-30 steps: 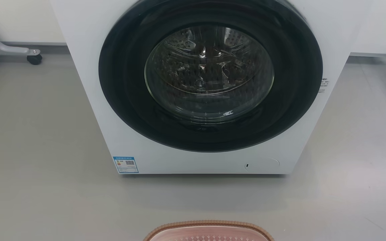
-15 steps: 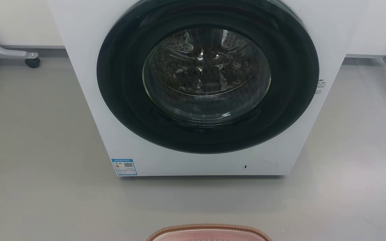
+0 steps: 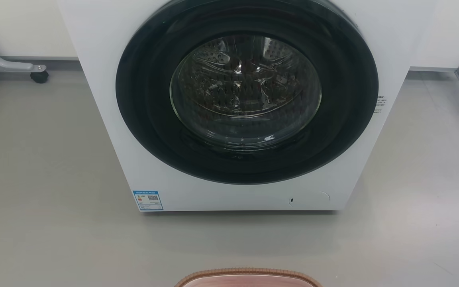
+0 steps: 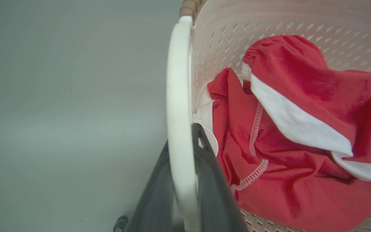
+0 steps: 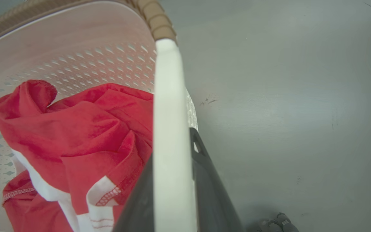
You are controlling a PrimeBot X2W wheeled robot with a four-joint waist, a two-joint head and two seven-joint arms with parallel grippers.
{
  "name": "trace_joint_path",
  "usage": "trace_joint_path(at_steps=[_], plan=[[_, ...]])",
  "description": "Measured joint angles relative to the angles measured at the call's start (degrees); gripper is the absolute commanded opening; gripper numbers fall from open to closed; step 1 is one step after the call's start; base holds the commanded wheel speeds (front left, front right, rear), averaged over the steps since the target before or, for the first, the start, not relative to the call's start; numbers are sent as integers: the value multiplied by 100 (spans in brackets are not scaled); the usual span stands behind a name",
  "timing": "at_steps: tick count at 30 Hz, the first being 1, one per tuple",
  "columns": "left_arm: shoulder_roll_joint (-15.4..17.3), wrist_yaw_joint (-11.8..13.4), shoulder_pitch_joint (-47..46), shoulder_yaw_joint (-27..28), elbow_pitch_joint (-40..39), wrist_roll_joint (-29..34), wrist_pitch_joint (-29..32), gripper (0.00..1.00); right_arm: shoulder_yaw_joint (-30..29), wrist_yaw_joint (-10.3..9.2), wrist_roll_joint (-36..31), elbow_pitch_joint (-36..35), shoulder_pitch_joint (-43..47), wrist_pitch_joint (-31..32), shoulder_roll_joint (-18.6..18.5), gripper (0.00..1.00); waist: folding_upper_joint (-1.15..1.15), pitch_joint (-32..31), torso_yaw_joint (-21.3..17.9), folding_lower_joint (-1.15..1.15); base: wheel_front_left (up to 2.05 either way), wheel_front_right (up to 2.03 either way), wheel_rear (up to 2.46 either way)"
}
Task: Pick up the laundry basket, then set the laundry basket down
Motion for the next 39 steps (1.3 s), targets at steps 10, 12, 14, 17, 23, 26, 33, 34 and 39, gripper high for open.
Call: trace_joint_path(at_steps=[10,12,14,17,23,26,33,34,39], plan=[[2,1,1,-42,1,-38,5,0,143,-1,175,29,-12,-46,-1,0,0,20,5,0,0,0,0],[2,1,1,-48,1,-38,5,0,167,-2,198,30,-18,-52,-2,0,0,30,3,0,0,0,0],[2,1,1,-54,1,-40,5,0,198,-4,225,33,-30,-59,-2,0,0,42,2,0,0,0,0],[3,5,1,-63,0,-40,5,0,243,-5,264,42,-51,-79,-2,0,0,61,0,0,0,0,0],[11,8,-1,-70,-3,-60,-2,0,318,-5,326,57,-113,-98,-4,0,0,105,-2,0,0,0,0],[12,8,-1,-75,-2,-66,-2,0,349,-7,344,56,-116,-105,-5,0,0,136,-5,0,0,0,0],[18,49,-80,-34,-2,-102,-34,0,424,-7,434,54,-246,-164,-9,0,0,317,-21,0,0,0,0],[18,49,-133,-15,-1,-122,-36,0,423,-7,450,52,-289,-200,-9,0,0,351,-24,0,0,0,0],[25,57,-544,82,-21,-124,-99,0,364,-8,477,59,-676,-314,-14,0,0,572,-32,1,0,0,0]])
